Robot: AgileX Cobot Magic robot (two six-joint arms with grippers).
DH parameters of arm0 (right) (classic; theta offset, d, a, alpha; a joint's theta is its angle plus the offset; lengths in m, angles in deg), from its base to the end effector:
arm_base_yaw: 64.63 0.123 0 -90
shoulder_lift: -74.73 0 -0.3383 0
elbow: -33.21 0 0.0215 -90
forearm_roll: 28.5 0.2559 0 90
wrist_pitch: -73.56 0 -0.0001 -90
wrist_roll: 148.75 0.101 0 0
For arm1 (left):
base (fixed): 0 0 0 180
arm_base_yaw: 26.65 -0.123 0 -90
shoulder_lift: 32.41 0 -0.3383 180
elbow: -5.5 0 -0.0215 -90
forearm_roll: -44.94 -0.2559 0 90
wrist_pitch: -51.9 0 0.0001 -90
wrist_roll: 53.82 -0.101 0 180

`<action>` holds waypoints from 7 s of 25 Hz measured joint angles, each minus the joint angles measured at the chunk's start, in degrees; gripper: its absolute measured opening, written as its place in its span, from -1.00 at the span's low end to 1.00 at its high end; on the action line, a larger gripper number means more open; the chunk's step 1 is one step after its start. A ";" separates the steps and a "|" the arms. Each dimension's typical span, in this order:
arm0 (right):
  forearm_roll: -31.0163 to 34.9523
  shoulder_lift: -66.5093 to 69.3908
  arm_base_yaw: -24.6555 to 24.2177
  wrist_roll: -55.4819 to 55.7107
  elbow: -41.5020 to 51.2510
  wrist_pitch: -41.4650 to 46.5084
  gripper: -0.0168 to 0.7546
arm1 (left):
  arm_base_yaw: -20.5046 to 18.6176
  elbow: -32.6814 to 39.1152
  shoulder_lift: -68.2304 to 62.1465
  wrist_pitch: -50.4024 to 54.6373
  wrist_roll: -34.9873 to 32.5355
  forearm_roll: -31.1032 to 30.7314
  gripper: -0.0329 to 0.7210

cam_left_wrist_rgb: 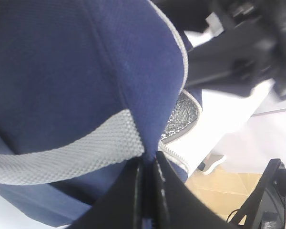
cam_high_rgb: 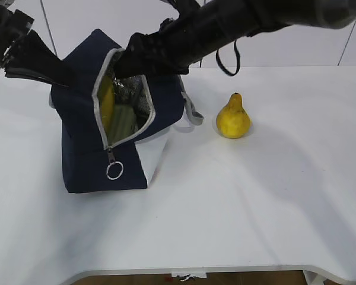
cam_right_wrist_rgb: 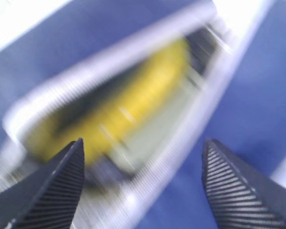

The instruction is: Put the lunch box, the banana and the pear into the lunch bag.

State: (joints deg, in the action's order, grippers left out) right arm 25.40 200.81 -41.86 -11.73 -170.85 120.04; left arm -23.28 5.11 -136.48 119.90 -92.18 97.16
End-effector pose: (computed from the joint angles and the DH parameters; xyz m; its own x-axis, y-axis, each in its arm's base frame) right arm 0.4501 0.2531 0.3074 -0.6433 -0.2642 -0.7186 -0.6991 0.5854 0.4106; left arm 0.3541 -0.0950 0.3468 -0.8548 0.1986 -0.4795 0.4845 0.6367 -0.5999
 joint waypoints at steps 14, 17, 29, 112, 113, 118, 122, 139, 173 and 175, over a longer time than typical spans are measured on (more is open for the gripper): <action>-40.76 -0.74 -0.10 26.98 -19.37 23.45 0.44 | 0.00 0.00 0.00 0.08 0.00 0.00 -0.93; -47.31 -0.74 -0.10 31.86 -20.86 24.41 0.43 | 0.00 0.00 0.00 0.08 0.00 0.00 -0.93; -67.33 2.51 -1.88 48.84 -20.84 25.03 0.43 | 0.00 0.00 0.00 0.22 0.00 -0.11 -0.93; -59.34 9.45 -5.75 52.97 -27.51 24.81 -0.28 | 0.00 0.00 0.26 0.55 0.03 -1.64 -0.93; -59.22 8.19 -5.75 52.79 -27.54 24.95 -0.28 | 0.00 0.00 0.26 0.55 0.03 -1.64 -0.93; -55.49 2.69 -5.75 51.47 -27.67 25.25 -0.28 | 0.00 0.00 0.26 0.55 0.03 -1.64 -0.93; -45.91 -0.25 -5.75 49.59 -27.76 25.45 -0.28 | 0.00 0.00 0.26 0.55 0.03 -1.74 -0.93; -8.74 6.64 -5.41 34.82 -27.88 23.35 -0.28 | 0.00 0.00 0.26 0.55 0.03 -1.74 -0.93; -14.63 9.66 -5.66 32.37 -27.88 23.76 0.36 | 0.00 0.00 0.26 0.55 0.12 -1.74 -0.93; -19.29 9.66 -5.66 33.37 -27.88 24.13 0.36 | 0.00 0.00 0.26 0.55 0.12 -1.74 -0.93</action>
State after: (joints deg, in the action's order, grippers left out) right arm 6.12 210.47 -47.52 21.63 -198.73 144.17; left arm -23.28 5.11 -136.22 120.46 -92.06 95.42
